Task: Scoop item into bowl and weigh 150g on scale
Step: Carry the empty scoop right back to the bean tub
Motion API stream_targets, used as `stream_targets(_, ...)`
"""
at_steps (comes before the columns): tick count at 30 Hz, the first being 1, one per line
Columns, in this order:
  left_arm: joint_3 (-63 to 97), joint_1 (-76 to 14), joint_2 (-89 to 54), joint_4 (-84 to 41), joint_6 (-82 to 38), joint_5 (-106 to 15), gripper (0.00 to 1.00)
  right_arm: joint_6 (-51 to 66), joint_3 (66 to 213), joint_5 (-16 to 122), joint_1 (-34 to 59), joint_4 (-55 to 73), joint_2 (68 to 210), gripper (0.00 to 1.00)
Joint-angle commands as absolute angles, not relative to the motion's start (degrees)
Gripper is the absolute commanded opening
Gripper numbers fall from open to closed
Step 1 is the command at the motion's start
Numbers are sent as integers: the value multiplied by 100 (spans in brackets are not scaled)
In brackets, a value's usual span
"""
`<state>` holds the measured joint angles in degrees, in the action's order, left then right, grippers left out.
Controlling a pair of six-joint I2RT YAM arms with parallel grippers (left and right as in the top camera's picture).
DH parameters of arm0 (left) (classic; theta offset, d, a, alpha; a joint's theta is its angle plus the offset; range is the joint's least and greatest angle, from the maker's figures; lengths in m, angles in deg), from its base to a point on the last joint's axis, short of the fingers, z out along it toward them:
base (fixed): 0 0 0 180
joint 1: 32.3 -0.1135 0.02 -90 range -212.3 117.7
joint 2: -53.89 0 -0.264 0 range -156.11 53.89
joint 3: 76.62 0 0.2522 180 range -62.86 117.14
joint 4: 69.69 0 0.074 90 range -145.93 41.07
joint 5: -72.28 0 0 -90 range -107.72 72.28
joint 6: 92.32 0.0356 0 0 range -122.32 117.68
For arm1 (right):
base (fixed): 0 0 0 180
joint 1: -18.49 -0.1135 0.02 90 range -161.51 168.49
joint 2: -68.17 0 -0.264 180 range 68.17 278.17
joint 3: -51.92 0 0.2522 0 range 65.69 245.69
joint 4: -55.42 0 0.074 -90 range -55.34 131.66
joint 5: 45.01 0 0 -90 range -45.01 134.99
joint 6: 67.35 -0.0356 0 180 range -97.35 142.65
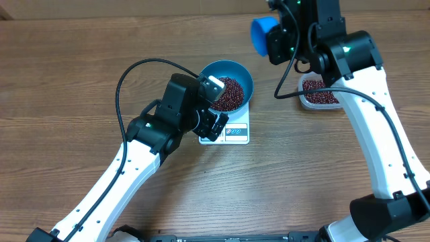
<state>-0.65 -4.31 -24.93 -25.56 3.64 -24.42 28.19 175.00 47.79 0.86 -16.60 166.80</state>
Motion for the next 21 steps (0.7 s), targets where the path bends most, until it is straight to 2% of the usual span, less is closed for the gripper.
stream_targets(1, -78, -453, -2485, -2576, 281, -2479, 100, 2663, 17642, 3435, 88, -1857, 16601, 4)
stream_targets(7, -78, -453, -2485, -2574, 281, -2481, 99, 2073, 17638, 2054, 152, -2172, 16601, 4)
stream_targets(16, -78, -453, -2485, -2576, 281, -2481, 100, 1269, 17629, 2047, 993, -2797, 16634, 4)
stream_targets(21, -78, -453, -2485, -2574, 281, -2481, 100, 1216, 17542, 2056, 1491, -2930, 16645, 4)
